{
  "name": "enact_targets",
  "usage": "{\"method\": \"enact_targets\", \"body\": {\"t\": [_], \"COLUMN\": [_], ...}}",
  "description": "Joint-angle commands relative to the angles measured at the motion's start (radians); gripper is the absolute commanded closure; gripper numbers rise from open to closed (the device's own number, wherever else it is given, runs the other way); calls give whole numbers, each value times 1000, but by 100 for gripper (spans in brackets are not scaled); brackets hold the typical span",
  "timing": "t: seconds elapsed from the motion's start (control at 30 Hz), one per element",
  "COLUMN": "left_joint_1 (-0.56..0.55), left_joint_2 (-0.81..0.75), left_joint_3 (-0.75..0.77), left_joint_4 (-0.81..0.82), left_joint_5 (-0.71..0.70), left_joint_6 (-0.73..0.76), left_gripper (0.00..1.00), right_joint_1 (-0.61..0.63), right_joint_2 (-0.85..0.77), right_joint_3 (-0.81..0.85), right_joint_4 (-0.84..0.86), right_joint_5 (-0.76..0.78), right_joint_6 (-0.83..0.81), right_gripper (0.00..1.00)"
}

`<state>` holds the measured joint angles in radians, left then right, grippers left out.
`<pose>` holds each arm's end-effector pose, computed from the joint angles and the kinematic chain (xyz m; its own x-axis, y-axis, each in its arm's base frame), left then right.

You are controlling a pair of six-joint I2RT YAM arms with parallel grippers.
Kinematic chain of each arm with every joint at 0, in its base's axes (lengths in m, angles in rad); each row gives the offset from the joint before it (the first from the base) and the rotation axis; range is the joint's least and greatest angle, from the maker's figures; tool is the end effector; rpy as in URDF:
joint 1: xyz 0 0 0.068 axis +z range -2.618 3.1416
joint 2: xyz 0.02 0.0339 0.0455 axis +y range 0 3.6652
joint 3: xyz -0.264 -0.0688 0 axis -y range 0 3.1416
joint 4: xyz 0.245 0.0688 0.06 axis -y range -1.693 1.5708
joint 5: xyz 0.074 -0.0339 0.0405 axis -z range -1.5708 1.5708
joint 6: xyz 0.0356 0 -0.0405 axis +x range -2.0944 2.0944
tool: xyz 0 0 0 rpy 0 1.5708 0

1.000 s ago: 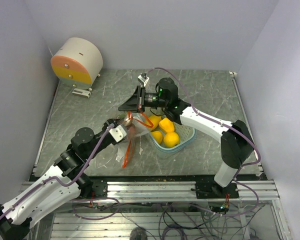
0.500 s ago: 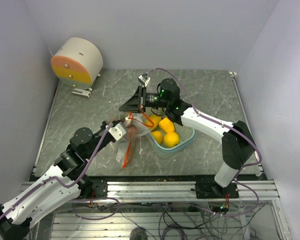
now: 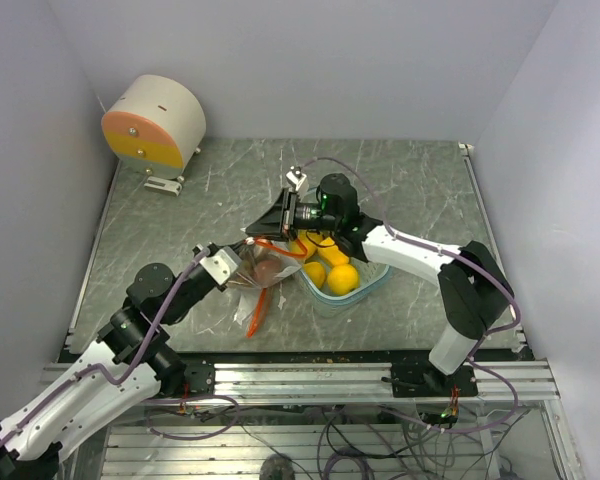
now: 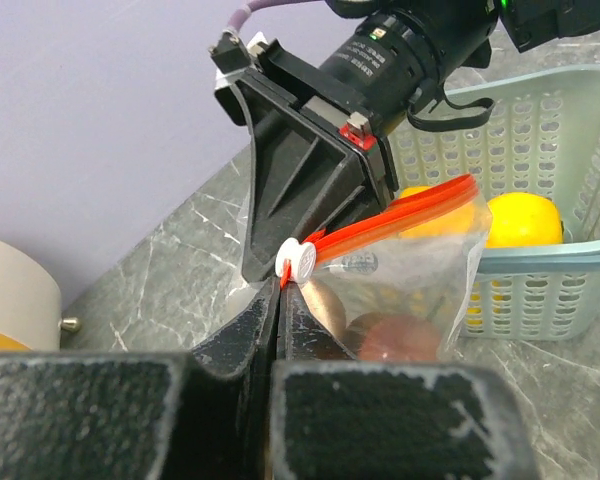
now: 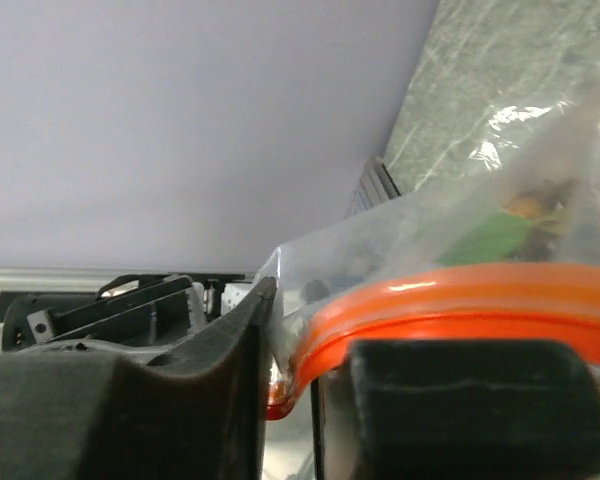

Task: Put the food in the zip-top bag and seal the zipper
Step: Zip the zipper food storage bag.

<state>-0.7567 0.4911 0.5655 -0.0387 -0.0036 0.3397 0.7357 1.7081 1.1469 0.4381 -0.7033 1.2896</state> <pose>0.0994 -0.0937 0.3200 0.2523 0.2200 -0.9423 0.6362 0.6960 0.3329 0.2780 0.2827 0.2830 -0.9742 0.1065 -0.1991 -0.1866 0.1165 0.9755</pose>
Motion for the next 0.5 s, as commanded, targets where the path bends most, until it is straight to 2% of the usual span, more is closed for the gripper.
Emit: {"method": "enact_targets", "body": {"t": [0.0,0.1,0.17,0.33,0.47], "left_joint_1": [-4,-4,-3,-4,-3], "left_joint_2": [-19,-17,-20,-28,-31], "left_joint_3": [26,32,41,69,100], "left_joint_4": [-14,-55,-78,-148,-213], "left_joint_5": [-5,-25,-39,-42,-27], "left_joint_6": [-24,-28,-38,-58,-80], "left_gripper": [93,93,93,93,93], "right_joint_1": [-9,-13,-23,-37,-35], "right_joint_2": [-49,-107,-164,-338,-411], "right_joint_3": [-31,-46,-76,-133,-174], "right_joint_4": [-84,-117,-86,-8,83], "right_joint_5": [73,127,157,207,97], "right_joint_6": [-138,-268,-371,-663,-860], "right_gripper": [73,56,51,42,44]}}
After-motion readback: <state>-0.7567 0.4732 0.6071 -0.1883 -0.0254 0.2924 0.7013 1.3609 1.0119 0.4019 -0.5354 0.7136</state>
